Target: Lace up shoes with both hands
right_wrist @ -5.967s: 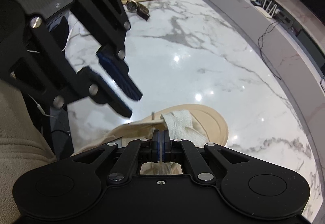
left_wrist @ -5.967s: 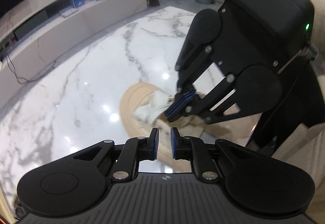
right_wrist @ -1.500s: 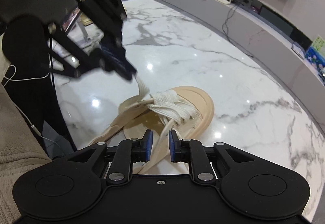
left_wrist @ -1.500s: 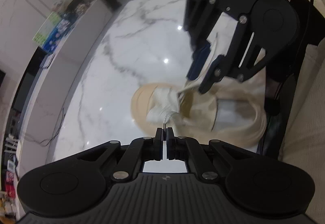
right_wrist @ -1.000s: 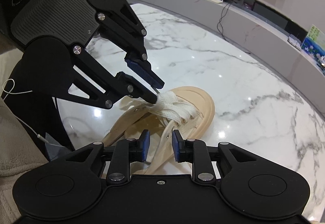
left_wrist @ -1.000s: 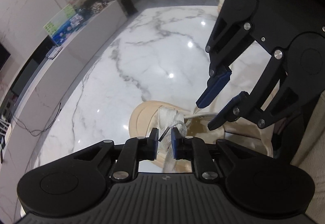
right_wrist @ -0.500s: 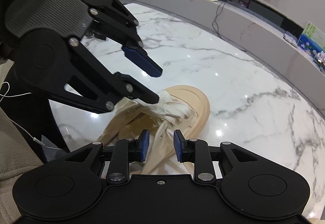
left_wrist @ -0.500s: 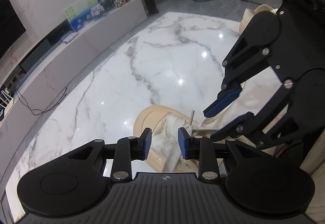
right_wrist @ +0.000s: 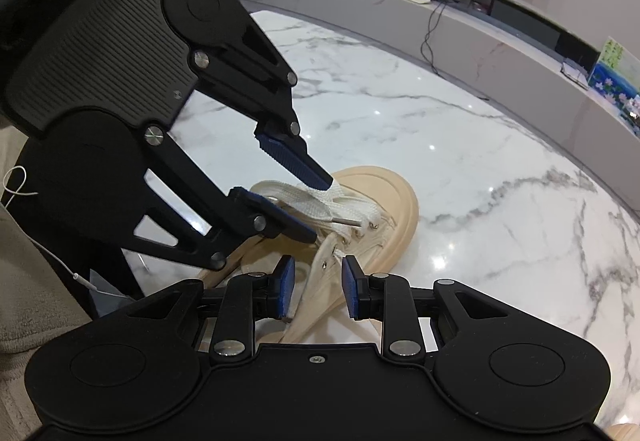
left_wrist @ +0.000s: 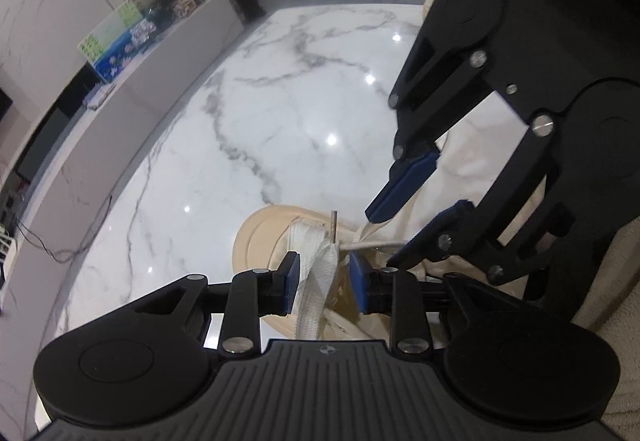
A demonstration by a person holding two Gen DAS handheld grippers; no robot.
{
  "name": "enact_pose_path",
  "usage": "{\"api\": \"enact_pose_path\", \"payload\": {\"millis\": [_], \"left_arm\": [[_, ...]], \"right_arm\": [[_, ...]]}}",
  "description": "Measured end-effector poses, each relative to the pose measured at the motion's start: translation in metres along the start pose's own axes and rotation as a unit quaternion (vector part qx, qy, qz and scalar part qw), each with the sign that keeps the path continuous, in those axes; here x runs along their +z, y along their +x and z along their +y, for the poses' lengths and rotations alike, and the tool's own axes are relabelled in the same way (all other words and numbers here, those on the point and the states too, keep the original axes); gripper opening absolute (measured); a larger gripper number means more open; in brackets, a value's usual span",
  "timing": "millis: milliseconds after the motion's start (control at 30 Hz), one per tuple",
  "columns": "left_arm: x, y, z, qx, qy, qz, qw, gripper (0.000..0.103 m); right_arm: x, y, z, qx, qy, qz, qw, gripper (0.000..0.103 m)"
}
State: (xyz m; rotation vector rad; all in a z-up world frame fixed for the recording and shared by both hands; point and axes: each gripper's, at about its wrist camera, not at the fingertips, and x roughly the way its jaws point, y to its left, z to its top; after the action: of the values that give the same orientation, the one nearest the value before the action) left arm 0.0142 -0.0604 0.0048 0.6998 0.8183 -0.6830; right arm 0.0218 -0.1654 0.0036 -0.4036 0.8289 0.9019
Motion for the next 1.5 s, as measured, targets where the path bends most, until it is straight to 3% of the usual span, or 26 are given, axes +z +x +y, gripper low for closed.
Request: {"api": "enact_pose_path", "payload": {"millis": [100,200,800,1500], "left_arm": [[-0.001,0.006,0.001,-0.004,-0.007,0.005,1.0,0.008],[0.0,0.006,-0.002,-0.007,0.002,0.011,0.9999,0.005],[0.006,0.011,-0.025,-0.035,0.061,0.044,0.9966,0.003],[0.007,0.018,-0.028,-0.055,0.078,0.058,0.9937,0.003]], "right_arm": [[0.0,0.0,0.0,0.007,0.004,-0.005,1.0,0.007],[-0.001,0.001,0.0,0.005,0.005,-0.006,1.0,0.005],[-0.012,-0.004,-0.022,0.005,0.062,-0.007,0.998,0.003],[-0.018,-0.015,-0.018,0.015,0.057,-0.01,0.998,0.004]]}}
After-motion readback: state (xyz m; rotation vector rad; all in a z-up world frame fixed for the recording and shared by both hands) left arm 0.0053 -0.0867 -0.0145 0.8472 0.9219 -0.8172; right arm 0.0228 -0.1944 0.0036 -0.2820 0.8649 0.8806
